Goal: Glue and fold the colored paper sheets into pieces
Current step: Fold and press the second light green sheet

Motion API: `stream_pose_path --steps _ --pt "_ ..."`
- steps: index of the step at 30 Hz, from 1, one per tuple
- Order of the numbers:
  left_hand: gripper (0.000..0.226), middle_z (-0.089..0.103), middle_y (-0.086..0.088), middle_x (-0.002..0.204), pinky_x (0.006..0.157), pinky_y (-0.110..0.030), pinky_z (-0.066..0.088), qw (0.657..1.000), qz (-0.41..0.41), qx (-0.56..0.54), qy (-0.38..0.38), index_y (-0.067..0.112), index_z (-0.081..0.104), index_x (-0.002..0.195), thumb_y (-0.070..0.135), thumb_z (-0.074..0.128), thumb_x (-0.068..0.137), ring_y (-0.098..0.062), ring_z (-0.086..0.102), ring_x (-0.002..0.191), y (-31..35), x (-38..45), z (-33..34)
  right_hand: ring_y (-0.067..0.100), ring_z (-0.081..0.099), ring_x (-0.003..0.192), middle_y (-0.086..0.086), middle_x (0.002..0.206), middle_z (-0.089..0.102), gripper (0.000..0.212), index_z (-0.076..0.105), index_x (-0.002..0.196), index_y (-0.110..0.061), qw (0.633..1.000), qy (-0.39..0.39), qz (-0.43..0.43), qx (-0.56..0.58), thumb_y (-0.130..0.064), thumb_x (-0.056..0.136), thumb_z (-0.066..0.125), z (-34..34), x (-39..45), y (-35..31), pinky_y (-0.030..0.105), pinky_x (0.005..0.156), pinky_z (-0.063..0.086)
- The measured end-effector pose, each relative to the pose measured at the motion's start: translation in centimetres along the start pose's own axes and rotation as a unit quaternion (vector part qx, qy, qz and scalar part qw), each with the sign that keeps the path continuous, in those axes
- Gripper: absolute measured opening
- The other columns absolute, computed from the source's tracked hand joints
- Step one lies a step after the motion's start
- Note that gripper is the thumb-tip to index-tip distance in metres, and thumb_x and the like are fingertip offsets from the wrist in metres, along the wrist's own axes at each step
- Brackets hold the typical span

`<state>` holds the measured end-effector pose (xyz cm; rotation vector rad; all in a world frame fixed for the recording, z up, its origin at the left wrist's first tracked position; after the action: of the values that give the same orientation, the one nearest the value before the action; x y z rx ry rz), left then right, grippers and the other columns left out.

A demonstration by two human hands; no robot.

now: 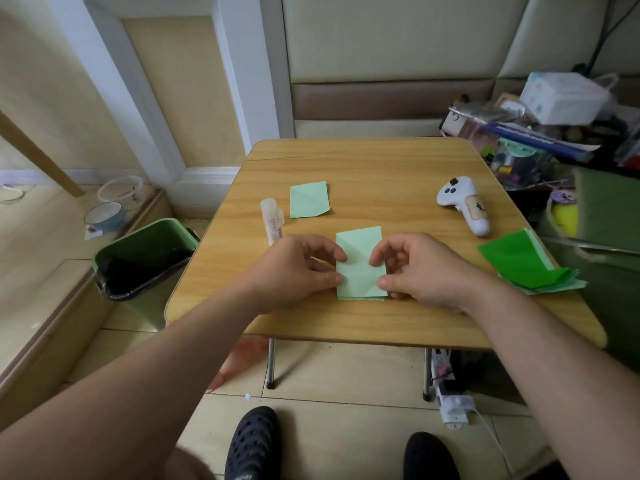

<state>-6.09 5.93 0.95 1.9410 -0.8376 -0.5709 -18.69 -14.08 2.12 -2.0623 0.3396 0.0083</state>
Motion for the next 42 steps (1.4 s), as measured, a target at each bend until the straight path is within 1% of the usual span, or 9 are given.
stream_pose_path --steps 6,9,13,17,24,31,35,38,42 --pt "0.030 0.071 0.017 0.089 0.087 -0.039 0.062 0.999 0.012 0.046 0.008 0.035 0.073 0.095 0.012 0.085 0.081 -0.014 0.075 0.079 0.0 0.2 0.5 0.005 0.053 0.062 -0.008 0.079 0.060 0.021 0.072 0.093 -0.026 0.998 0.024 -0.016 -0.063 -0.016 0.081 0.087 0.2 0.1 0.0 0.032 0.068 0.052" --pt "0.028 0.069 0.023 0.080 0.080 -0.029 0.059 0.999 0.009 0.051 0.007 0.034 0.072 0.098 0.013 0.084 0.082 -0.006 0.070 0.071 0.0 0.2 0.5 0.004 0.053 0.061 -0.009 0.078 0.060 0.024 0.072 0.090 -0.028 0.995 0.044 -0.017 -0.089 -0.016 0.079 0.089 0.5 0.2 0.0 0.035 0.070 0.053" --pt "0.027 0.062 0.031 0.065 0.064 -0.016 0.048 0.997 0.012 0.070 0.006 0.032 0.071 0.099 0.021 0.088 0.081 0.001 0.062 0.061 0.4 0.0 0.7 -0.001 0.052 0.058 -0.009 0.081 0.064 0.025 0.071 0.089 -0.029 0.991 0.063 -0.013 -0.114 -0.017 0.077 0.090 0.7 0.3 -0.2 0.026 0.066 0.049" --pt "0.029 0.061 0.032 0.063 0.061 -0.013 0.043 0.995 0.012 0.093 0.014 0.033 0.071 0.098 0.025 0.091 0.078 0.004 0.062 0.060 0.6 0.1 0.9 0.006 0.058 0.065 -0.005 0.082 0.068 0.027 0.070 0.088 -0.030 0.989 0.063 -0.006 -0.134 -0.022 0.076 0.092 0.9 0.2 -0.5 0.025 0.066 0.050" --pt "0.033 0.061 0.018 0.076 0.057 -0.010 0.041 0.995 0.004 0.102 0.024 0.035 0.070 0.097 0.027 0.093 0.075 0.007 0.059 0.057 0.9 -0.1 0.9 0.017 0.067 0.076 -0.003 0.081 0.068 0.031 0.068 0.087 -0.031 0.985 0.064 -0.006 -0.158 -0.026 0.072 0.095 1.0 0.0 -0.8 0.028 0.066 0.051" --pt "0.034 0.062 0.015 0.080 0.062 -0.015 0.044 0.993 0.009 0.113 0.022 0.037 0.069 0.095 0.028 0.093 0.073 0.007 0.061 0.060 1.0 -0.1 0.9 0.017 0.066 0.076 -0.003 0.081 0.067 0.034 0.066 0.089 -0.031 0.984 0.061 -0.008 -0.170 -0.025 0.071 0.095 1.3 -0.1 -0.8 0.031 0.068 0.052" --pt "0.034 0.063 0.014 0.100 0.067 -0.020 0.049 0.992 0.018 0.119 0.028 0.038 0.070 0.093 0.028 0.094 0.071 0.003 0.065 0.065 0.8 0.1 1.0 0.015 0.065 0.073 -0.003 0.079 0.066 0.035 0.065 0.089 -0.031 0.982 0.061 -0.012 -0.179 -0.025 0.071 0.095 1.4 -0.1 -0.9 0.029 0.065 0.051" --pt "0.035 0.060 0.014 0.108 0.068 -0.016 0.049 0.990 0.025 0.134 0.029 0.039 0.069 0.092 0.028 0.094 0.071 0.002 0.066 0.067 0.8 0.1 1.1 0.013 0.063 0.073 -0.005 0.079 0.065 0.036 0.064 0.089 -0.032 0.980 0.062 -0.013 -0.188 -0.025 0.071 0.095 1.5 0.0 -0.9 0.028 0.064 0.050" --pt "0.036 0.059 0.015 0.108 0.067 -0.012 0.048 0.988 0.031 0.146 0.031 0.042 0.067 0.089 0.028 0.094 0.071 0.003 0.066 0.068 0.9 0.1 1.1 0.014 0.063 0.075 -0.007 0.081 0.064 0.036 0.064 0.089 -0.032 0.979 0.061 -0.013 -0.192 -0.024 0.072 0.095 1.5 0.0 -0.8 0.028 0.064 0.049"
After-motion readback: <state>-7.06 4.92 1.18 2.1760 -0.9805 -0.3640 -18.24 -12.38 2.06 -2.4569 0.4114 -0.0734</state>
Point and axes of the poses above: each hand's wrist, its own x-axis towards the middle knuckle, its own z-axis out of the palm, y = z × x, the point moved 1 cm from there along x, towards the middle knuckle
